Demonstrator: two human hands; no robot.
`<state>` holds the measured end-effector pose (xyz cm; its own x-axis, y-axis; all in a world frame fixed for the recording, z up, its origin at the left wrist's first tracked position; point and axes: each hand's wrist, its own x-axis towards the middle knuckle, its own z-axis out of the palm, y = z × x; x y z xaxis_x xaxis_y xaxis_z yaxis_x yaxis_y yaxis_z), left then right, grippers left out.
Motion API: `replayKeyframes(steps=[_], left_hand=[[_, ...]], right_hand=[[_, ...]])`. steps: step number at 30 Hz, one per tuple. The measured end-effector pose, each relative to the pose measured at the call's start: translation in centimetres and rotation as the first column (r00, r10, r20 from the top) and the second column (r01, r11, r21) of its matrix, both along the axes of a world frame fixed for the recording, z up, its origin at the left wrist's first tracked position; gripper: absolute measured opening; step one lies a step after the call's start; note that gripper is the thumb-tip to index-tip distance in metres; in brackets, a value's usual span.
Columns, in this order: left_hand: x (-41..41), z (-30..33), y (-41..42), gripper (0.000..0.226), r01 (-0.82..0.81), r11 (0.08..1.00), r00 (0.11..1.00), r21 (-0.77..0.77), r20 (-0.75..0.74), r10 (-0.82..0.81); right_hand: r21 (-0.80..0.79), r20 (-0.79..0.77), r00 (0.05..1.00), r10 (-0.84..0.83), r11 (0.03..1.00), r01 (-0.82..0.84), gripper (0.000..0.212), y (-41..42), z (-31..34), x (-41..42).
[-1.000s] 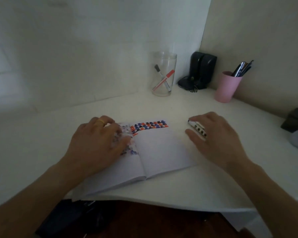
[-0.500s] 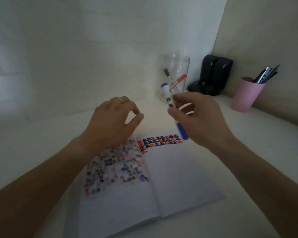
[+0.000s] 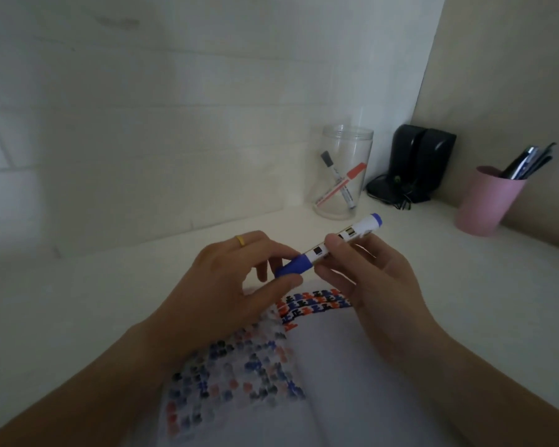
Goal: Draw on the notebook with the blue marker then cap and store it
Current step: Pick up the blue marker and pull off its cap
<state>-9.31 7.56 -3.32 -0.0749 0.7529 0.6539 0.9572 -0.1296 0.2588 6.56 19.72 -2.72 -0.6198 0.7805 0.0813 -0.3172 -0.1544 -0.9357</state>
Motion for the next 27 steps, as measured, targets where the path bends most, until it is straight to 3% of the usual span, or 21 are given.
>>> replayKeyframes(steps=[4,9,18,27], left_hand=[[0.3,-0.1,0.1,0.034,0.016,1.000,1.000,0.018,0.004,-0.016],[0.6,-0.2,0.2,0.028,0.000,1.000,1.000,-0.012,-0.020,0.000],[1.1,-0.1,0.1,0.031,-0.003,0.994,0.999,-0.111,-0.046,-0.002],[1.5,0.1,0.2,0.038,0.120,0.986,0.984,-0.119,0.148,-0.102]], right_hand=[[0.060,0.026,1.000,-0.007,0.998,0.005,0.039,-0.4,0.1,0.0],[0.259,0.127,0.991,-0.052,0.966,0.018,0.048,-0.5,-0.5,-0.3],[0.270,0.087,0.996,-0.028,0.963,0.003,0.036,-1.2,-0.3,-0.3],[0.233,0.016,1.000,0.022,0.972,-0.025,0.030,-1.6,-0.1,-0.3]])
